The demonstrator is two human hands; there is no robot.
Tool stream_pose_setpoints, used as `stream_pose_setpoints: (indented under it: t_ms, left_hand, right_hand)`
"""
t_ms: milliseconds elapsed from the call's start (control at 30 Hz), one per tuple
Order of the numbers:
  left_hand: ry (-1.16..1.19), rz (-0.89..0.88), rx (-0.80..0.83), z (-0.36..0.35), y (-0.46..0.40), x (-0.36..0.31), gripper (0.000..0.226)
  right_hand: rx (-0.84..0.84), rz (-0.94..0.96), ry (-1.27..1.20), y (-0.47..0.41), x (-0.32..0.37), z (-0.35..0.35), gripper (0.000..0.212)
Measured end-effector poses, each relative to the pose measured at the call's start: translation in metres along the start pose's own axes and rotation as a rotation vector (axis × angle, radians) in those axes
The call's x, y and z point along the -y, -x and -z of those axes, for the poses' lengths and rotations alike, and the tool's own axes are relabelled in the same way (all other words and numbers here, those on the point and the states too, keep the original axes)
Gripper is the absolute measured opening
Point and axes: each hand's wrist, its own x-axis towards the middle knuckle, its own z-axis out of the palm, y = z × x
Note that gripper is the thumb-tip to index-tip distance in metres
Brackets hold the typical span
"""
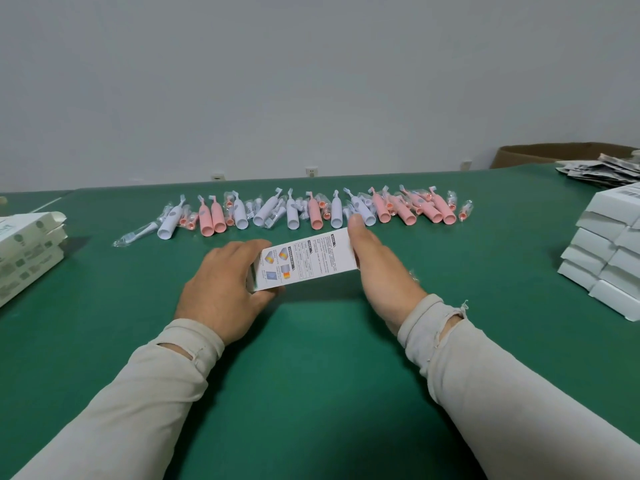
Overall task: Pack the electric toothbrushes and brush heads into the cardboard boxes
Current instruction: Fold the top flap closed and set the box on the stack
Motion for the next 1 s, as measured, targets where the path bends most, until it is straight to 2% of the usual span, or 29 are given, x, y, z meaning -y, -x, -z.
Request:
stream_pose_setpoints:
  t_ms: [67,100,167,233,300,367,433,533,667,733,800,867,933,967,1000]
  left_hand:
    - [0.005,0.015,0.004,0.001,-0.001,0.002,0.054]
    - [0.008,0.029,0.007,0.002,-0.001,0.004,0.054]
    - [0.015,0.052,0.009,0.003,-0.002,0.007,0.053]
    - [0.013,0.068,0.003,0.004,-0.003,0.008,0.052]
    - [0.005,0.082,-0.003,0.005,-0.003,0.008,0.052]
    - [-0.005,0.096,0.002,0.005,-0.004,0.009,0.051]
    - [-0.012,0.102,0.008,0.005,-0.004,0.009,0.051]
    - [-0.001,0.106,0.005,0.005,-0.003,0.01,0.052]
    - [0.006,0.114,0.008,0.005,-0.003,0.009,0.052]
    - [0.008,0.122,0.007,0.006,-0.003,0.009,0.051]
    - [0.008,0.129,0.003,0.006,-0.003,0.009,0.051]
    - [0.004,0.137,0.002,0.006,-0.003,0.01,0.05]
    - [-0.001,0.143,0.002,0.006,-0.004,0.009,0.049]
    - [-0.003,0.144,0.003,0.006,-0.004,0.009,0.049]
    - [-0.006,0.144,0.005,0.006,-0.004,0.009,0.049]
  right_hand:
    - [0.05,0.052,0.007,-0.001,0.001,0.009,0.083]
    - [-0.009,0.079,-0.005,-0.002,0.003,0.017,0.077]
    - [-0.233,0.115,0.003,-0.005,0.007,0.038,0.063]
    - [-0.365,0.15,0.244,-0.009,0.005,0.064,0.042]
    - [-0.274,0.05,0.631,-0.01,0.0,0.082,0.021]
    - [-0.107,-0.126,0.865,-0.008,-0.001,0.088,0.017]
    - [0.013,-0.178,0.945,-0.003,0.0,0.085,0.029]
    - [0.143,-0.088,0.996,0.003,0.002,0.074,0.039]
    - [0.198,0.04,1.04,0.003,0.001,0.054,0.014]
    - [0.149,0.085,1.001,0.002,0.001,0.05,0.01]
    - [0.031,0.165,0.845,0.001,0.002,0.052,0.015]
    - [-0.11,0.29,0.605,0.003,0.004,0.054,0.017]
    - [-0.226,0.376,0.289,0.003,0.008,0.052,0.011]
    - [-0.254,0.387,0.121,0.003,0.009,0.05,0.009]
    - [-0.257,0.384,-0.025,0.003,0.01,0.047,0.016]
